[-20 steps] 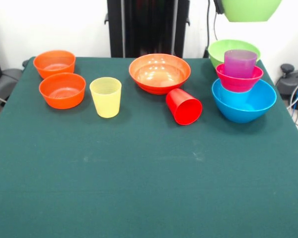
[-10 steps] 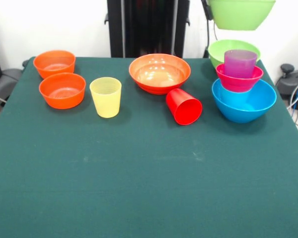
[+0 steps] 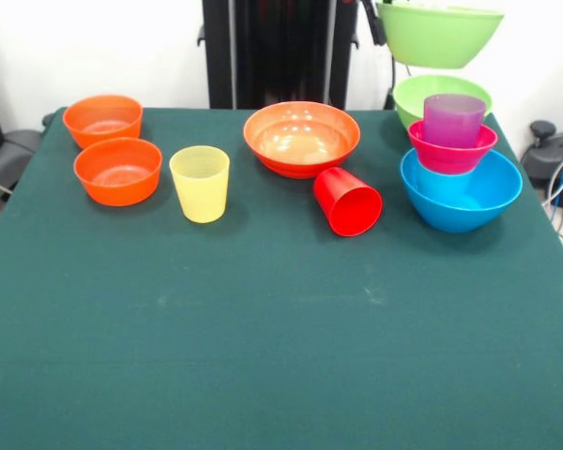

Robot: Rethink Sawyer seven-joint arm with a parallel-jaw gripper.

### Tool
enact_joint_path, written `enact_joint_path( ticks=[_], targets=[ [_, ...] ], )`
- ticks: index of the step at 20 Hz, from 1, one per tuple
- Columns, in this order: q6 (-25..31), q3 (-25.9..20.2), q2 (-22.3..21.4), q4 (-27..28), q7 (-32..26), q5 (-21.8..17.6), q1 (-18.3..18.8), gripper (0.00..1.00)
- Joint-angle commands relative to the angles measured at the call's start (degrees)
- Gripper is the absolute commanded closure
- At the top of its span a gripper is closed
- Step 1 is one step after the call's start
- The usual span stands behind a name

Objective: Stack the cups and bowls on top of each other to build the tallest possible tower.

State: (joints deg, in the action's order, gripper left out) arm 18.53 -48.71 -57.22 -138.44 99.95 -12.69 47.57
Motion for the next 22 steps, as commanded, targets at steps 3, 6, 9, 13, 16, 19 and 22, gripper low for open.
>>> enact_joint_path(
  ticks=[3, 6, 9, 13, 16, 19, 22],
  targets=[
    [7.40, 4.90, 5.72, 6.23, 1.92, -2.51, -5.37, 1.00],
    [6.91, 5.68, 6.50, 6.45, 2.05, -2.40, -6.30, 1.00],
    [7.47, 5.33, 6.03, 6.03, 2.14, -1.47, -6.74, 1.00],
    [7.33, 4.80, 5.98, 5.86, 2.40, -0.72, -7.02, 1.00],
    [6.01, 5.40, 7.56, 5.90, 2.72, -1.30, -7.53, 1.00],
    [5.06, 4.81, 9.40, 4.42, 1.96, -1.78, -6.69, 1.00],
    [5.49, 4.17, 9.58, 4.14, 0.94, -2.12, -5.65, 1.00]
  ],
)
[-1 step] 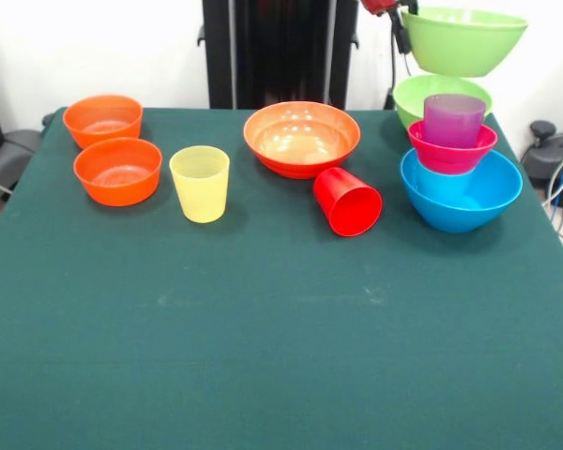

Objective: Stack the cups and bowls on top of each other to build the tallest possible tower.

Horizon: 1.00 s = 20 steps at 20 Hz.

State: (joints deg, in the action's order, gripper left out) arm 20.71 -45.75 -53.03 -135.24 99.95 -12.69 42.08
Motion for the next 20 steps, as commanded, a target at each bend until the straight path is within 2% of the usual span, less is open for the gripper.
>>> enact_joint_path(
  ticks=[1, 15, 20],
  targets=[
    [3.46, 1.04, 5.43, 1.00, 0.60, -2.26, 0.17, 1.00],
    [2.86, 5.40, 9.16, 5.51, -0.30, -7.02, -1.22, 1.00],
    [3.12, 5.04, 9.19, 6.08, -0.04, -7.36, -0.86, 1.00]
  ],
)
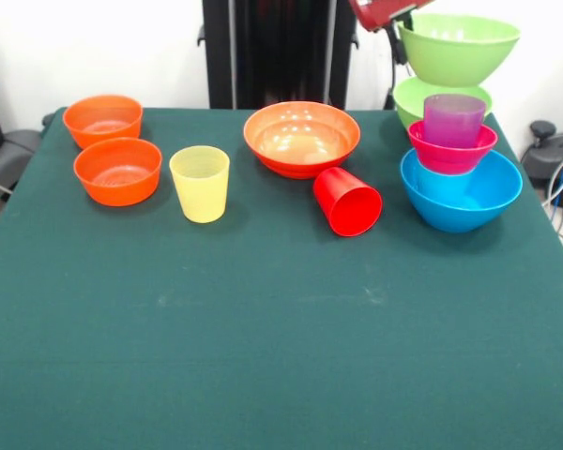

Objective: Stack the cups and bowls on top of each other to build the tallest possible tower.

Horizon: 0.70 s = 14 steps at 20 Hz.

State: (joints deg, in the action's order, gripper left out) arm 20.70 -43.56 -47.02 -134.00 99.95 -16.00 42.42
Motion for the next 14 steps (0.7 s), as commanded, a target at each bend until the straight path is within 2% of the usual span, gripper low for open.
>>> enact_joint_path(
  ticks=[1, 9, 14],
  targets=[
    [3.36, 2.98, 3.49, 5.31, -0.14, -4.19, -1.23, 1.00],
    [3.45, 3.58, 4.15, 6.40, -0.70, -5.52, -1.07, 1.00],
    [3.97, 2.56, 3.47, 5.66, 0.35, -3.72, -1.56, 1.00]
  ],
)
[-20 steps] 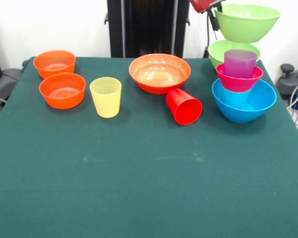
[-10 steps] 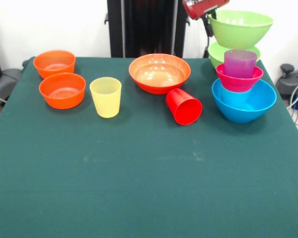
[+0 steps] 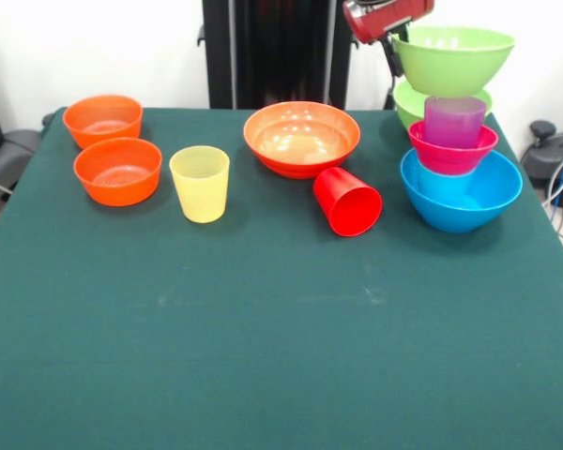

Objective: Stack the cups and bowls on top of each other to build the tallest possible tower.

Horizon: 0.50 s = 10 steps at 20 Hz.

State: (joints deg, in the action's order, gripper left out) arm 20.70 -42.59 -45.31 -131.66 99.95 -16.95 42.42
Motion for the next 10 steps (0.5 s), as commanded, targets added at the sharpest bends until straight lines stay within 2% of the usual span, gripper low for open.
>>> enact_joint_path(
  ticks=[1, 10],
  targets=[
    [3.83, 1.55, 2.01, 3.41, 0.48, -2.66, -1.72, 1.00],
    [2.69, 1.95, 2.75, 3.44, 1.26, -2.72, -2.86, 1.00]
  ],
)
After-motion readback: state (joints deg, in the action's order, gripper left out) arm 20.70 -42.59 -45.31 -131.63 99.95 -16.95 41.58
